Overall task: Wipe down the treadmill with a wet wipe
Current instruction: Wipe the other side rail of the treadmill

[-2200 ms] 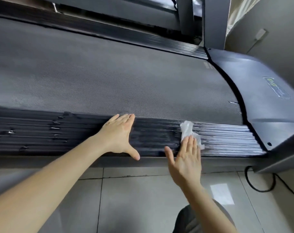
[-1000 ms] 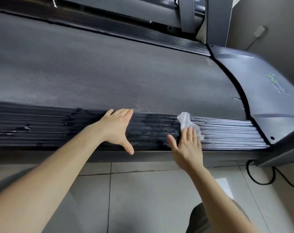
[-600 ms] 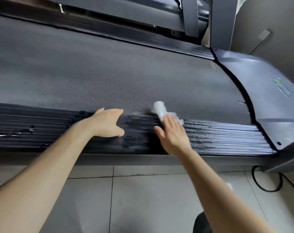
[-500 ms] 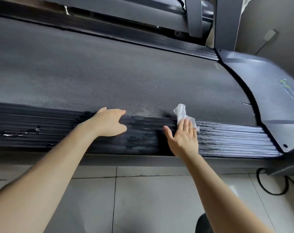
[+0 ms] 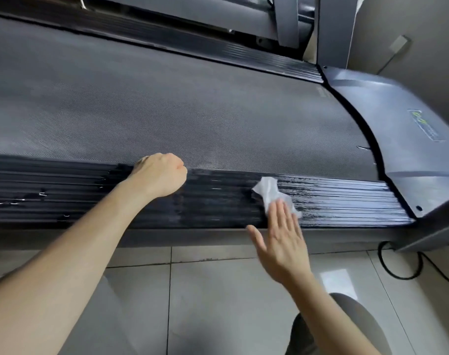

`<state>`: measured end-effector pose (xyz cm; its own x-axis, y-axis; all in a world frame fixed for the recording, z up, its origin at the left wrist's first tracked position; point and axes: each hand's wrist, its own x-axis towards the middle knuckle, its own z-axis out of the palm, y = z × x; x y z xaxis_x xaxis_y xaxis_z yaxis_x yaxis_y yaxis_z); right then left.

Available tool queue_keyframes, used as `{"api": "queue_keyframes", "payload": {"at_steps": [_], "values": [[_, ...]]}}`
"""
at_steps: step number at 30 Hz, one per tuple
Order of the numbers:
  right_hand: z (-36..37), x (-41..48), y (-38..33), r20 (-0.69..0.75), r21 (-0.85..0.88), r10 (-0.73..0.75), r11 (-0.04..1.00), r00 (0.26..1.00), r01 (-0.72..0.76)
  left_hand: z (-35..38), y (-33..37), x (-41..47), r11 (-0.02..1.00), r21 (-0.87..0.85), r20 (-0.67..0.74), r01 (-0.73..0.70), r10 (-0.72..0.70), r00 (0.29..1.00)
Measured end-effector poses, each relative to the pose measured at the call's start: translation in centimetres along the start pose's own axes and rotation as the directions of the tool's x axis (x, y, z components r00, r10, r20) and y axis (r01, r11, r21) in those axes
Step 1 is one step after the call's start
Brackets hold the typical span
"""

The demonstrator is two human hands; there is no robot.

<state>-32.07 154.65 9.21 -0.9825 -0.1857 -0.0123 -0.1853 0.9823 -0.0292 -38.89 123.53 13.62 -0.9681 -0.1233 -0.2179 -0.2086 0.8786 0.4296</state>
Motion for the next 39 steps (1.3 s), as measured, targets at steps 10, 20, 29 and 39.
{"api": "queue_keyframes", "payload": {"at_steps": [10,20,29,39], "values": [[2.0,-3.1,-13.5,-0.102,0.192,-0.196,0.958,0.975,0.212,1.3,0.7,-0.5,0.995,0.091,-0.032,-0.039,0.042,0.999],[2.3,0.6,5.0,-0.274,0.192,0.039,0.981,0.961,0.015,3.4,4.2,-1.4,0.957,0.143,-0.028,-0.253,0.260,0.965],[2.8,1.6,6.1,-0.332,0.325,0.331,0.919,0.883,-0.222,6.5,10.1,-1.5,0.897,0.147,0.067,-0.416,0.411,0.909],[0.8,2.0,17.6,-0.473,0.330,0.293,0.933,0.831,-0.141,9.4,22.4,1.6,0.845,0.194,0.284,-0.499,0.438,0.853]]}}
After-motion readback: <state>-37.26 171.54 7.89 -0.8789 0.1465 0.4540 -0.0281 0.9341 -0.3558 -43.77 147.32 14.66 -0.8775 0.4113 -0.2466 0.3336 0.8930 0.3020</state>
